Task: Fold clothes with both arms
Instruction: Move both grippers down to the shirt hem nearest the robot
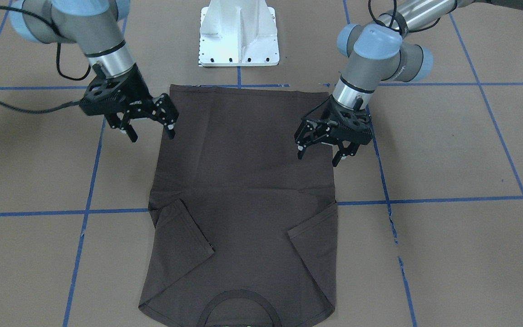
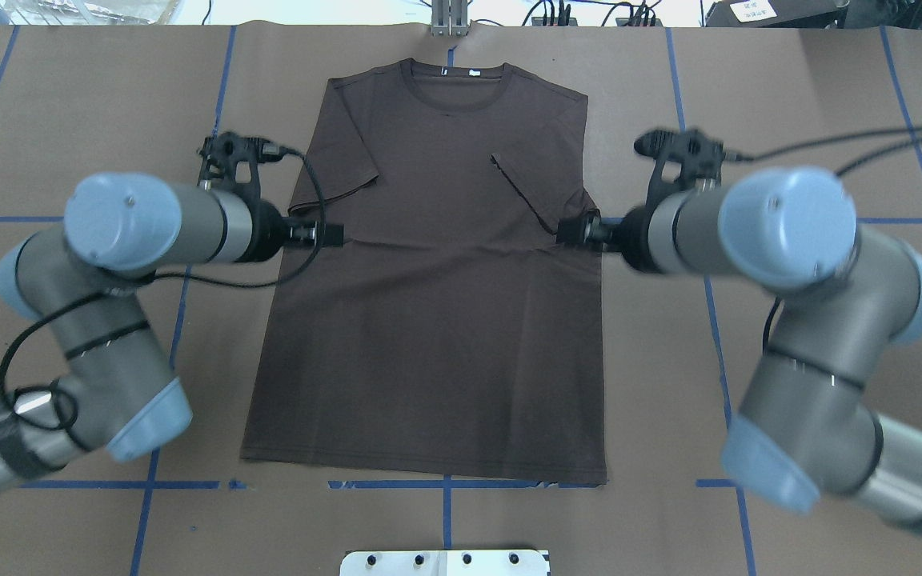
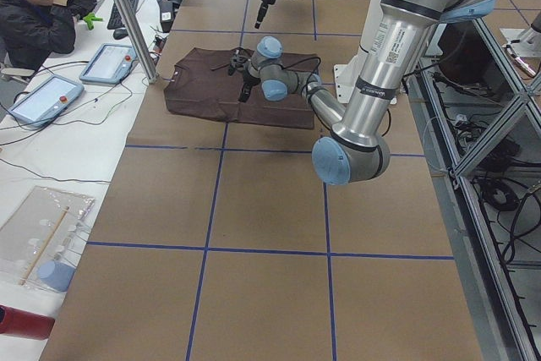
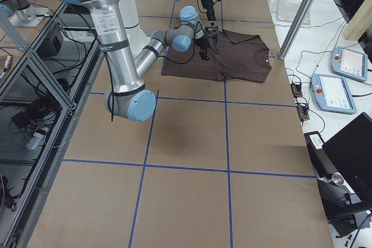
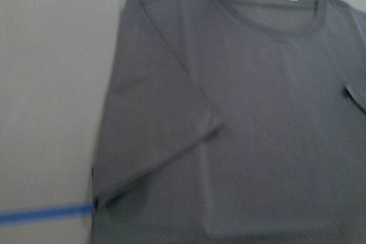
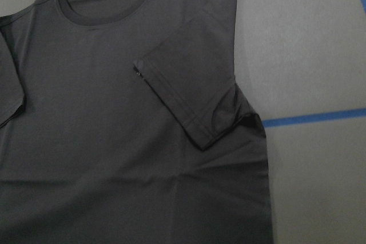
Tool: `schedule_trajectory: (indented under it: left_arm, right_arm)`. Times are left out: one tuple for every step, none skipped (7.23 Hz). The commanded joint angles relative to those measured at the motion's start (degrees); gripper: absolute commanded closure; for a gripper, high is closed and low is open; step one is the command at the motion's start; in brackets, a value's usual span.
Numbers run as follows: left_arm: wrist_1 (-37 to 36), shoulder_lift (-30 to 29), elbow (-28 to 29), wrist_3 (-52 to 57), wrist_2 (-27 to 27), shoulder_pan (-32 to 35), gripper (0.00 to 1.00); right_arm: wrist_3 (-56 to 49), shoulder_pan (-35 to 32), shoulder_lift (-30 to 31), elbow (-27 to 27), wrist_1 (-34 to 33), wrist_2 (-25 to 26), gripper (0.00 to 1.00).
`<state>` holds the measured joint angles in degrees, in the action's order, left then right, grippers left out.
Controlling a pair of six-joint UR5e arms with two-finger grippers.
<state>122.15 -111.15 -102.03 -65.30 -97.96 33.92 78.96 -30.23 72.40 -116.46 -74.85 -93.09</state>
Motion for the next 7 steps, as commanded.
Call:
schedule_trajectory:
  left_arm:
    - [0.29, 9.94, -8.33, -6.57, 6.33, -8.74, 0.00]
    - [0.37, 13.82, -11.14, -8.16, 8.99, -12.96, 0.00]
    - [0.20, 17.16, -13.00, -13.23, 9.10, -16.39, 0.00]
    - [-0.06, 18.33, -13.02, -15.19, 9.28, -18.26, 0.17]
    - [-0.24, 18.86, -12.76, -17.04, 9.72, -19.93, 0.30]
    - [-0.59, 18.95, -12.58, -17.67, 9.72, -21.16, 0.32]
    - [-2.59, 19.21, -12.67, -17.76, 9.81, -21.52, 0.32]
  right_arm:
    - [11.17, 16.27, 8.86, -8.05, -0.47, 13.76, 0.02]
    - [15.31, 20.08, 11.77, -12.17, -2.82, 15.20, 0.06]
    - [16.48, 22.30, 11.98, -12.82, -4.94, 17.74, 0.07]
    - [16.49, 22.67, 11.98, -12.92, -4.96, 18.29, 0.06]
    - [16.49, 22.84, 11.98, -12.92, -4.96, 18.47, 0.05]
    - [16.58, 22.85, 11.89, -12.92, -4.96, 18.47, 0.05]
    - [16.49, 22.85, 11.80, -12.92, -4.96, 18.55, 0.05]
